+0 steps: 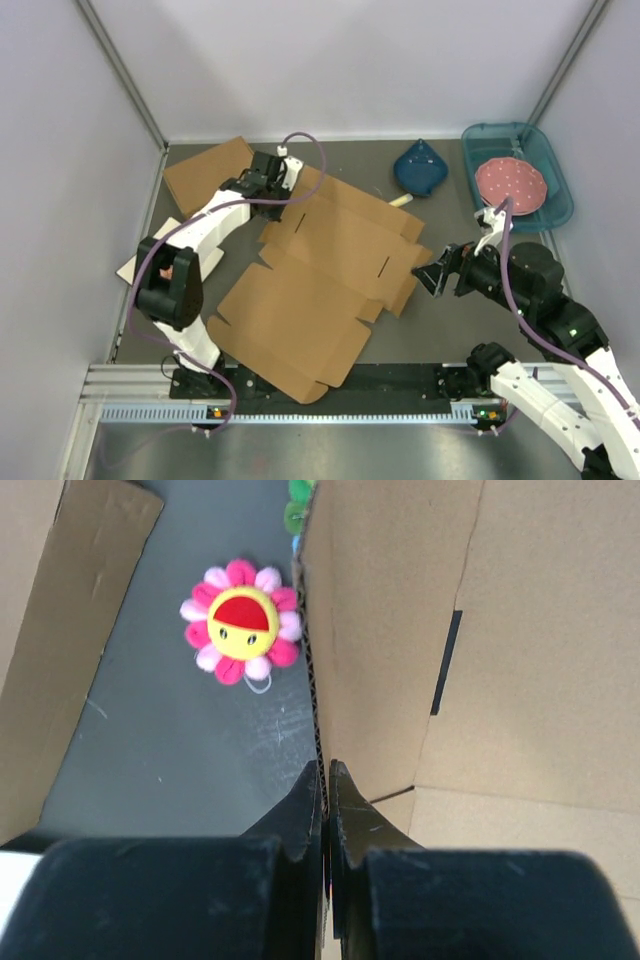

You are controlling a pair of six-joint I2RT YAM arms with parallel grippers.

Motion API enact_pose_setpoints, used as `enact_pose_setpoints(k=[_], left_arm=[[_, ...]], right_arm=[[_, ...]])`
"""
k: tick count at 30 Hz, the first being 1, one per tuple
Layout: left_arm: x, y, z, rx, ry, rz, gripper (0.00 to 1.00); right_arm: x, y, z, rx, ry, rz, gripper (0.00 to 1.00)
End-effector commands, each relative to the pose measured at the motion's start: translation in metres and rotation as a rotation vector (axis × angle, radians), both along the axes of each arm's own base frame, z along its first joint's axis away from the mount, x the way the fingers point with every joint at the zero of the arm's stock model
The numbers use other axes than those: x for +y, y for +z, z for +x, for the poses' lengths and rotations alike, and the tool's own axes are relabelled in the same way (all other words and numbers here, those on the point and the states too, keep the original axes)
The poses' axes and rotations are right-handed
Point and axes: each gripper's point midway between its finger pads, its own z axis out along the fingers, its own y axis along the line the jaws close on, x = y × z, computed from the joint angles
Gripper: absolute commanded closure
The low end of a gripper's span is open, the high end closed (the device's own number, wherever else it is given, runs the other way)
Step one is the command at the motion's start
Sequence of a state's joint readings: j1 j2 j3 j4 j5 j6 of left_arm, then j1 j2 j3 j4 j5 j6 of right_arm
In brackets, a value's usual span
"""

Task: Fold the paper box

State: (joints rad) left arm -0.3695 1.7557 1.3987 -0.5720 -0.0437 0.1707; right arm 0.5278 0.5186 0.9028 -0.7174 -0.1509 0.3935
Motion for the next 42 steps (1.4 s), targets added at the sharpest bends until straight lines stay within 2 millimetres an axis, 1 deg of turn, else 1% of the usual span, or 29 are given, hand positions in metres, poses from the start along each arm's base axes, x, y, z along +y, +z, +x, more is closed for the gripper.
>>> enact_pose_setpoints(k=[1, 2, 3, 5, 6, 7, 8, 9, 10, 12, 15, 16, 17, 18, 19, 20, 21, 23, 24, 25, 30, 33, 34, 35, 36, 38, 39, 40, 42], left_arm=[[-0.005, 0.036, 0.006, -0.22, 0.03, -0.124, 1.0], [-0.01, 0.049, 0.0, -0.262, 0.026, -0.18, 1.0], [-0.019, 0.05, -0.006, -0.272, 0.026, -0.258, 1.0], [-0.023, 0.053, -0.019, -0.344, 0.02, -0.348, 1.0], [-0.027, 0.05, -0.027, -0.331, 0.046, -0.415, 1.0], [-0.027, 0.035, -0.037, -0.319, 0.051, -0.442, 1.0], [-0.032, 0.052, -0.037, -0.383, 0.045, -0.504, 1.0], [-0.036, 0.052, -0.042, -0.372, 0.063, -0.557, 1.0], [-0.038, 0.045, -0.049, -0.363, 0.059, -0.57, 1.0], [-0.051, 0.056, -0.056, -0.394, 0.039, -0.606, 1.0], [-0.056, 0.057, -0.061, -0.404, 0.056, -0.601, 1.0], [-0.056, 0.055, -0.062, -0.402, 0.063, -0.594, 1.0], [-0.055, 0.052, -0.062, -0.4, 0.075, -0.577, 1.0], [-0.055, 0.049, -0.062, -0.392, 0.076, -0.565, 1.0], [-0.051, 0.047, -0.061, -0.394, 0.096, -0.538, 1.0], [-0.047, 0.046, -0.06, -0.406, 0.111, -0.513, 1.0], [-0.049, 0.045, -0.062, -0.42, 0.089, -0.481, 1.0], [-0.054, 0.047, -0.063, -0.44, 0.06, -0.443, 1.0], [-0.052, 0.046, -0.062, -0.457, 0.047, -0.402, 1.0], [-0.052, 0.047, -0.061, -0.465, 0.038, -0.381, 1.0], [-0.051, 0.025, -0.055, -0.447, 0.029, -0.271, 1.0], [-0.053, 0.018, -0.056, -0.446, 0.005, -0.227, 1.0], [-0.052, 0.014, -0.058, -0.451, 0.004, -0.209, 1.0], [-0.055, 0.014, -0.06, -0.457, -0.009, -0.198, 1.0], [-0.055, 0.014, -0.06, -0.468, -0.016, -0.179, 1.0], [-0.058, 0.01, -0.062, -0.466, -0.029, -0.155, 1.0], [-0.059, 0.009, -0.063, -0.471, -0.04, -0.139, 1.0], [-0.06, 0.009, -0.063, -0.472, -0.046, -0.133, 1.0], [-0.063, 0.008, -0.066, -0.471, -0.063, -0.127, 1.0]], right_arm=[[0.006, 0.002, 0.009, -0.012, 0.001, 0.012, 0.11], [0.006, 0.001, 0.01, -0.012, -0.003, 0.01, 0.11], [0.006, -0.001, 0.012, -0.008, -0.009, 0.007, 0.11], [0.005, -0.003, 0.015, -0.009, -0.02, -0.002, 0.11], [0.005, -0.004, 0.017, -0.007, -0.022, -0.005, 0.11], [0.006, -0.006, 0.019, 0.003, -0.027, -0.012, 0.11], [0.006, -0.007, 0.022, 0.002, -0.03, -0.016, 0.11], [0.007, -0.006, 0.024, -0.001, -0.036, -0.018, 0.11], [0.007, -0.007, 0.029, 0.011, -0.047, -0.021, 0.11], [0.011, -0.002, 0.035, 0.005, -0.052, -0.015, 0.11], [0.015, 0.016, 0.048, -0.028, -0.068, 0.004, 0.1], [0.015, 0.027, 0.052, -0.054, -0.079, 0.01, 0.09], [0.017, 0.027, 0.06, -0.051, -0.087, -0.002, 0.08], [0.018, 0.034, 0.066, -0.078, -0.09, -0.003, 0.01], [0.019, 0.043, 0.071, -0.104, -0.088, -0.021, 0.01], [0.017, 0.046, 0.078, -0.114, -0.107, -0.039, 0.01], [0.02, 0.041, 0.088, -0.101, -0.115, -0.069, 0.01], [0.017, 0.051, 0.102, -0.139, -0.139, -0.117, 0.01], [0.021, 0.045, 0.111, -0.128, -0.135, -0.151, 0.01], [0.022, 0.055, 0.115, -0.152, -0.133, -0.157, 0.01], [0.031, 0.061, 0.147, -0.197, -0.138, -0.228, 0.01], [0.046, 0.053, 0.168, -0.202, -0.087, -0.299, 0.01], [0.047, 0.055, 0.174, -0.225, -0.073, -0.334, 0.01], [0.052, 0.043, 0.187, -0.213, -0.07, -0.369, 0.01], [0.056, 0.041, 0.193, -0.226, -0.061, -0.377, 0.01], [0.066, 0.026, 0.205, -0.248, -0.022, -0.408, 0.01], [0.071, 0.031, 0.212, -0.281, -0.022, -0.39, 0.01], [0.075, 0.029, 0.215, -0.295, -0.002, -0.399, 0.01], [0.082, 0.017, 0.224, -0.286, 0.029, -0.424, 0.01]])
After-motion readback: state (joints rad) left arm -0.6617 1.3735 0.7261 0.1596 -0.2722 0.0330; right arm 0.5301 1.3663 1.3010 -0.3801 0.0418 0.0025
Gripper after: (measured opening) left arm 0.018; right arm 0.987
